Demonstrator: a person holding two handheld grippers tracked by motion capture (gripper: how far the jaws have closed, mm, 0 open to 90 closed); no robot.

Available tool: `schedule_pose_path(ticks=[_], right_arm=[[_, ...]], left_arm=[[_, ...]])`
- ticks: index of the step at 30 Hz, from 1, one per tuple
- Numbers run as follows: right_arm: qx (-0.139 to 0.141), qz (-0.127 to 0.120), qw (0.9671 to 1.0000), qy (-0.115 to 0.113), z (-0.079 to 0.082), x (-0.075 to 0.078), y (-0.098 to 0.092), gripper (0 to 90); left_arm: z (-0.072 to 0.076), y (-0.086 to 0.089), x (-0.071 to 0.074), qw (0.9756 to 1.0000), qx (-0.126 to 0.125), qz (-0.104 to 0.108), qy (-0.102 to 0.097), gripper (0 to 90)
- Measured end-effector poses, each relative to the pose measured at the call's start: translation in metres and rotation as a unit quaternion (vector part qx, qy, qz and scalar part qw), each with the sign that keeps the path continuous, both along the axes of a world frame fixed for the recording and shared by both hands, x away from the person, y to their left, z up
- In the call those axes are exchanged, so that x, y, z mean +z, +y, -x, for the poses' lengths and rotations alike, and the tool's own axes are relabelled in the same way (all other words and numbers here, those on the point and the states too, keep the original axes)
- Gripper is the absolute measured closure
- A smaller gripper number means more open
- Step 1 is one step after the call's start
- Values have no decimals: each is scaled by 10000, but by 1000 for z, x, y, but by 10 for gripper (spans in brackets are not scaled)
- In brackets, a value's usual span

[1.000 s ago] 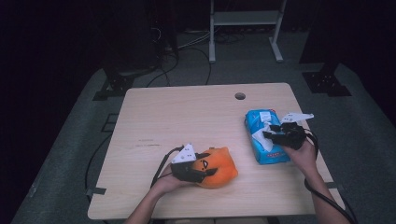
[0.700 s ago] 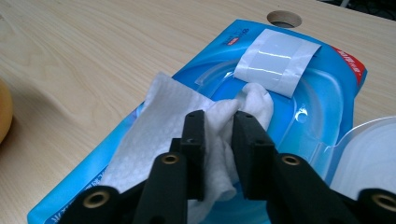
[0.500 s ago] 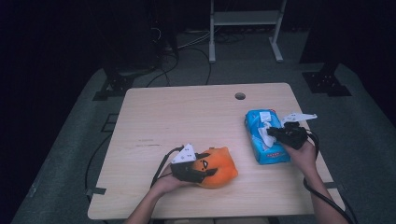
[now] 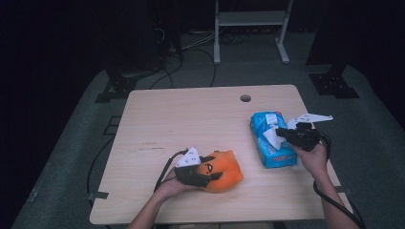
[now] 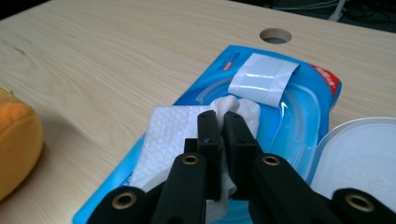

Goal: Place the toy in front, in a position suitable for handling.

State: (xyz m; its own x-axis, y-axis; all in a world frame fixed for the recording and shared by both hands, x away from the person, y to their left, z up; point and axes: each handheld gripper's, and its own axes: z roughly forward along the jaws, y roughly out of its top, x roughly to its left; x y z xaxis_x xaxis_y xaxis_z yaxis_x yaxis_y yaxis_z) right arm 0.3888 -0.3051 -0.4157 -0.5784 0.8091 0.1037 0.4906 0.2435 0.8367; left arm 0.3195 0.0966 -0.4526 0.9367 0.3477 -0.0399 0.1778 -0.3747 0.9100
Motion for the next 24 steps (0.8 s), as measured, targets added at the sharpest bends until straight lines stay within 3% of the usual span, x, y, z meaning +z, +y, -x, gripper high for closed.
schedule_pose_path(ticks=[15,19,24], right_arm=[[330,-165,9988,-310,27,32,3,862],[497,-272,9973,-462,41,45,7,863],[940,-323,9936,-531,63,63,20,862]], left_arm=[[-1,0,0,10000,-5,13,18,355],[-1,0,0,10000,-10,16,21,353],[-1,0,0,10000,-9,-10,0,350]])
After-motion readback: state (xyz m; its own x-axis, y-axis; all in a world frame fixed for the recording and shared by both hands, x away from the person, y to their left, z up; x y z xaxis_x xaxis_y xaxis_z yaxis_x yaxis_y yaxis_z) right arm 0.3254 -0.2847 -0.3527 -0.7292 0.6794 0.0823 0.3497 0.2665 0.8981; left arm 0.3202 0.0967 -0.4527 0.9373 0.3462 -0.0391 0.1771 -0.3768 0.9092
